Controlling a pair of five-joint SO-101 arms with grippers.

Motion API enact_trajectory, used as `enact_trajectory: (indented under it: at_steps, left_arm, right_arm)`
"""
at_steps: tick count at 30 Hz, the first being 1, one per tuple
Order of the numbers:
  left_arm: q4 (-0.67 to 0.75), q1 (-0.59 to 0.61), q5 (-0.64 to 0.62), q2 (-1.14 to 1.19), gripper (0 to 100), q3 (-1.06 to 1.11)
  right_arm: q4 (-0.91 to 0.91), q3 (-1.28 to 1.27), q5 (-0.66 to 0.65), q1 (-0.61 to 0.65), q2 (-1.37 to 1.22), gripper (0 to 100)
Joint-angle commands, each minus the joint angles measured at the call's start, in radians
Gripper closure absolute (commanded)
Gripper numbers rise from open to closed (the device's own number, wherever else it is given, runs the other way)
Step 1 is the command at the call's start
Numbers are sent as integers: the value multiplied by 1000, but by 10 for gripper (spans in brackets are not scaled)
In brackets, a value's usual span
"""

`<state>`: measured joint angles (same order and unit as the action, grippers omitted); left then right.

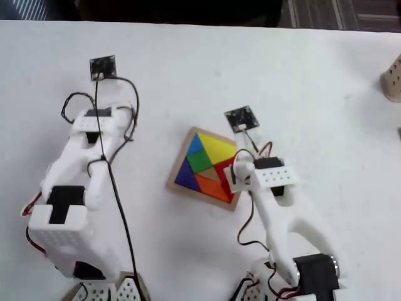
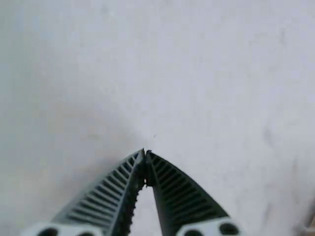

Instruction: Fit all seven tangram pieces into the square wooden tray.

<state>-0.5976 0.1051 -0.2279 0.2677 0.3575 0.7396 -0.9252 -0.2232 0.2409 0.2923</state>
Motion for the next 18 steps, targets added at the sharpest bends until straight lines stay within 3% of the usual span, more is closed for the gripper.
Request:
enact_trajectory:
  at_steps: [1,11,18]
  left_arm:
    - [0,5,-5,-7,977,-54]
    - [-6,7,-5,-36,978,-51]
    - [132,8,-2,-243,978,189]
  right_arm:
    - [-16,43,12,25,8,981]
    - [-12,21,14,-45,65,981]
    - [-116,-186,14,-68,346,981]
